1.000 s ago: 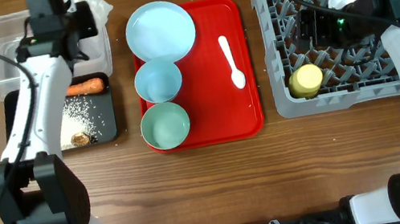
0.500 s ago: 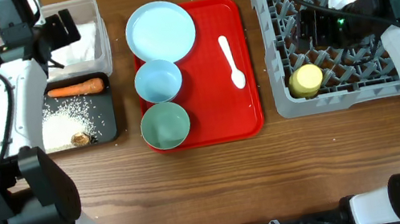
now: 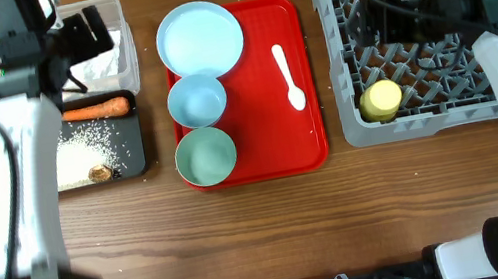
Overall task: Sort waste into correct bins and load items into the dishwasher rack
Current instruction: 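Reach the right gripper to the light-blue plate on the red tray, then grasp the plate rim with the right gripper and lift it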
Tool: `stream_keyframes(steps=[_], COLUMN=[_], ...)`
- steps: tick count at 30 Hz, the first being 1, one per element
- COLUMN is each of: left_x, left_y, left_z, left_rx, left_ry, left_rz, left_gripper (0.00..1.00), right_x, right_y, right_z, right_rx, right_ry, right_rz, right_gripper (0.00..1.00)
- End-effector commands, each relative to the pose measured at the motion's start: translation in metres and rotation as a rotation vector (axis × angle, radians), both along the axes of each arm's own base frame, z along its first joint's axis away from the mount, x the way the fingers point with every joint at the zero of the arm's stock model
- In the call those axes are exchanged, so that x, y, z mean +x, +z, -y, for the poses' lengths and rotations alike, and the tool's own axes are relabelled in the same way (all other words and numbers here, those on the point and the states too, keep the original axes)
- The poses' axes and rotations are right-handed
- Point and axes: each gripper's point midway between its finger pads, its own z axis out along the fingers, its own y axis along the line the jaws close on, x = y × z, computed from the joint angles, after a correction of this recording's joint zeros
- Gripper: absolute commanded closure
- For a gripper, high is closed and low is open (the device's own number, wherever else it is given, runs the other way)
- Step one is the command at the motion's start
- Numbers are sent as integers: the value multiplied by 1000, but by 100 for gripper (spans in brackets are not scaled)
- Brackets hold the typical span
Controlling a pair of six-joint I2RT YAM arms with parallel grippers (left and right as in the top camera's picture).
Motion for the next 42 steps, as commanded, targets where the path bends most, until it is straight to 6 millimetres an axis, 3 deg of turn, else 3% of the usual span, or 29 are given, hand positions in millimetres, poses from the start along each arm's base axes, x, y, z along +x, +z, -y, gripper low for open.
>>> stream_keyframes(steps=[1, 6, 10, 14, 18, 23, 28, 32, 35, 42], left_x=[-39, -69, -88, -100, -106, -112, -120, -121, -121, -123], left_y=[47, 51, 39, 28, 23, 18, 13, 12, 12, 11], left_z=[27, 38, 30, 14, 5, 6, 6, 6, 6, 6], left_rx=[-58, -73, -134, -181, -184, -182, -180, -181, -180, -180], left_ry=[-26, -37, 43, 140, 170, 172, 175, 176, 176, 176], left_rz=[57, 4, -81, -142, -170, -204, -243, -248, -248, -255], left_gripper=[0, 0, 0, 0, 0, 0, 0, 0, 0, 0], right_x=[15, 46, 72, 95, 114, 122, 127, 128, 129, 135], right_y=[23, 37, 23, -25, -105, -182, -227, -247, -250, -263], right_z=[-41, -91, -130, -164, -192, -199, -201, -201, -201, -201], right_rx=[95, 119, 129, 117, 97, 83, 81, 76, 76, 35], right_ry=[74, 150, 180, 184, 195, 177, 161, 159, 160, 112], right_rz=[101, 251, 304, 264, 167, 60, 15, 1, 4, 21], right_gripper=[10, 10, 10, 10, 10, 10, 11, 13, 16, 36])
